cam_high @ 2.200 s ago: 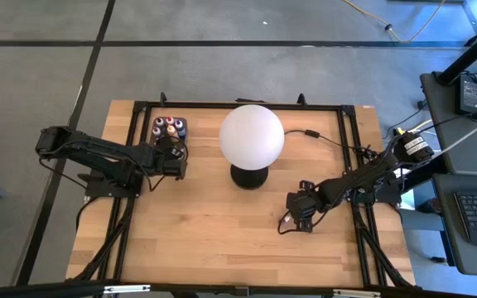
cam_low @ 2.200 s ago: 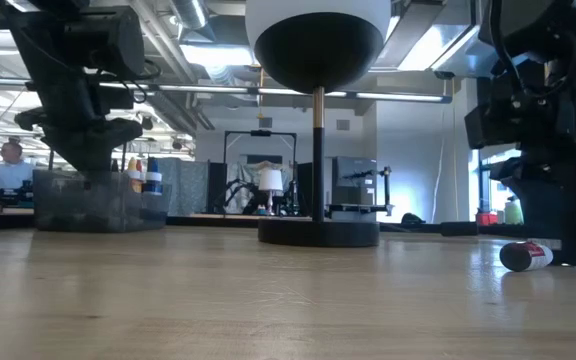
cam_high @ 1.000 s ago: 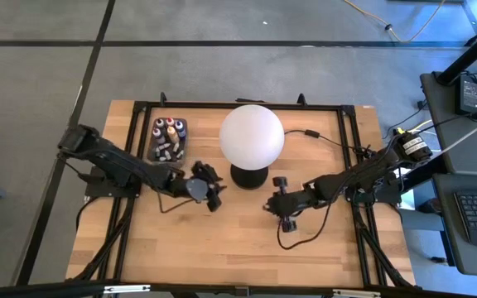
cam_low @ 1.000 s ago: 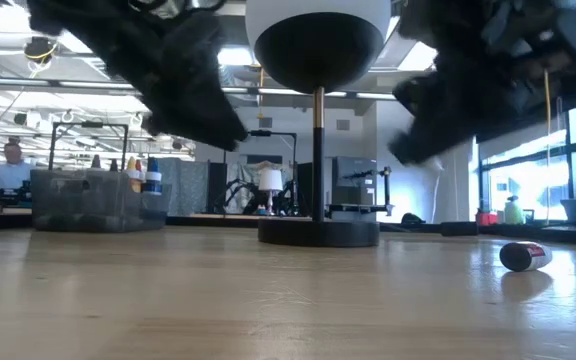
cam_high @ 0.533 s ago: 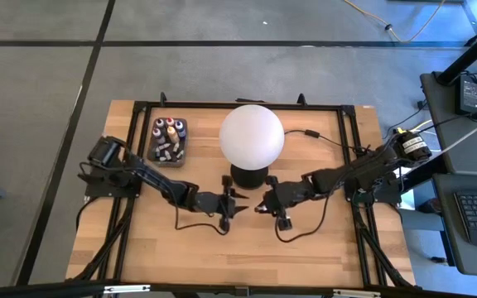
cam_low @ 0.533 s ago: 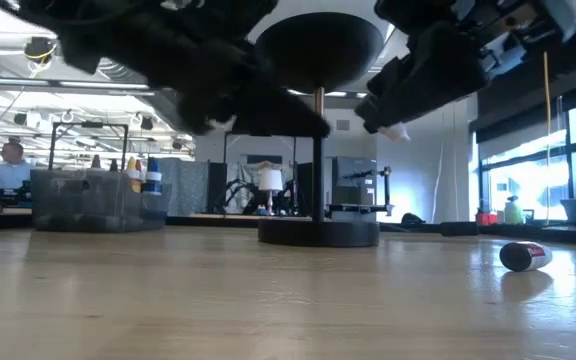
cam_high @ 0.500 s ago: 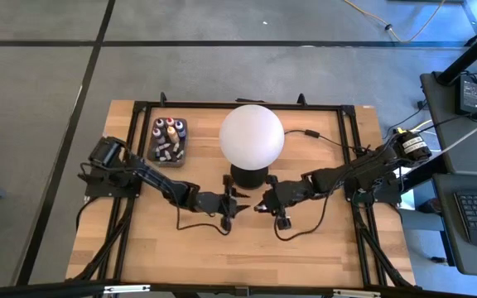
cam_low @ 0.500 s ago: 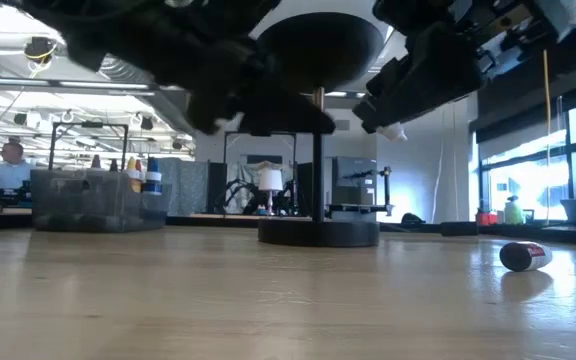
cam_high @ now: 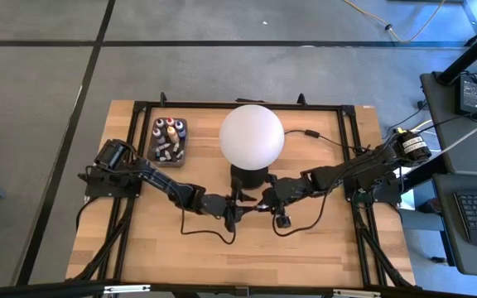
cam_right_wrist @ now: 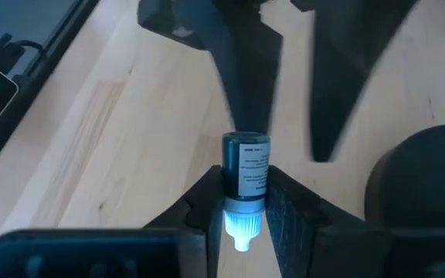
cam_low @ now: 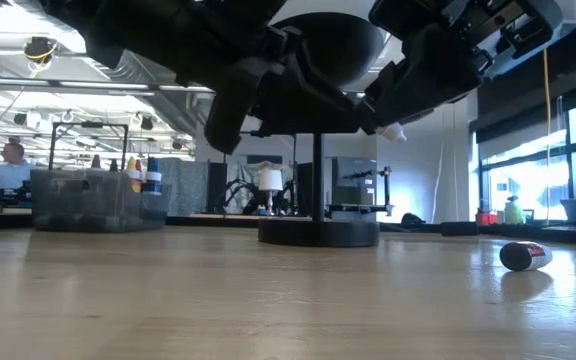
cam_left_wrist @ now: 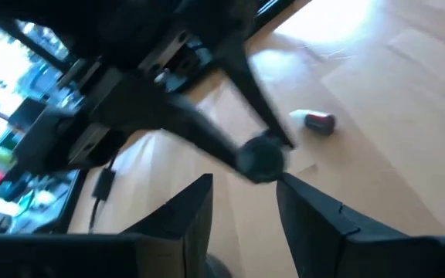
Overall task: Pick & Place food coloring
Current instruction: Put the small green food coloring bottle into the black container
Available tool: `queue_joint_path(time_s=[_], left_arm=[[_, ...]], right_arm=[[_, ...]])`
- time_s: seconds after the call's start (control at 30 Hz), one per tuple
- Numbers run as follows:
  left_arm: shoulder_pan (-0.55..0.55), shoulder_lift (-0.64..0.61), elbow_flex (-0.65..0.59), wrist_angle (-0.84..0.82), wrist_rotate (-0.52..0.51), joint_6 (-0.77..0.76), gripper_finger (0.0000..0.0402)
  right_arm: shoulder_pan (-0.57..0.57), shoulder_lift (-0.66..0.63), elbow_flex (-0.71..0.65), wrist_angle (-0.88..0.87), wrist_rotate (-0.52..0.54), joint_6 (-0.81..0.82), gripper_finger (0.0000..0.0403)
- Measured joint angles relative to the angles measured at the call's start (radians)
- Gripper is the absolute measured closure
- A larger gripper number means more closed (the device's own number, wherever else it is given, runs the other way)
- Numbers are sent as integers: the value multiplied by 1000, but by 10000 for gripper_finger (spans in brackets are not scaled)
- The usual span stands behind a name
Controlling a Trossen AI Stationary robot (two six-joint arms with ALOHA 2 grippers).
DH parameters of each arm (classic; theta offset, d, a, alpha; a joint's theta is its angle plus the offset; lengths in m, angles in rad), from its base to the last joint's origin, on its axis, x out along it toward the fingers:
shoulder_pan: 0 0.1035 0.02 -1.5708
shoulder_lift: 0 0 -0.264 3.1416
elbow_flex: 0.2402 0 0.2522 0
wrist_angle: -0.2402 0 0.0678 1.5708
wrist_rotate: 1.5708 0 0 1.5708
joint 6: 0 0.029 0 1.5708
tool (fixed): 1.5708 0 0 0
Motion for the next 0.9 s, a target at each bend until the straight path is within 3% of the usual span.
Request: queue_joint_path(time_s=[0.9], left_arm=[[3,0,1,9,75,15,261]], right_arm=[[0,2,0,13,4,-16,315]])
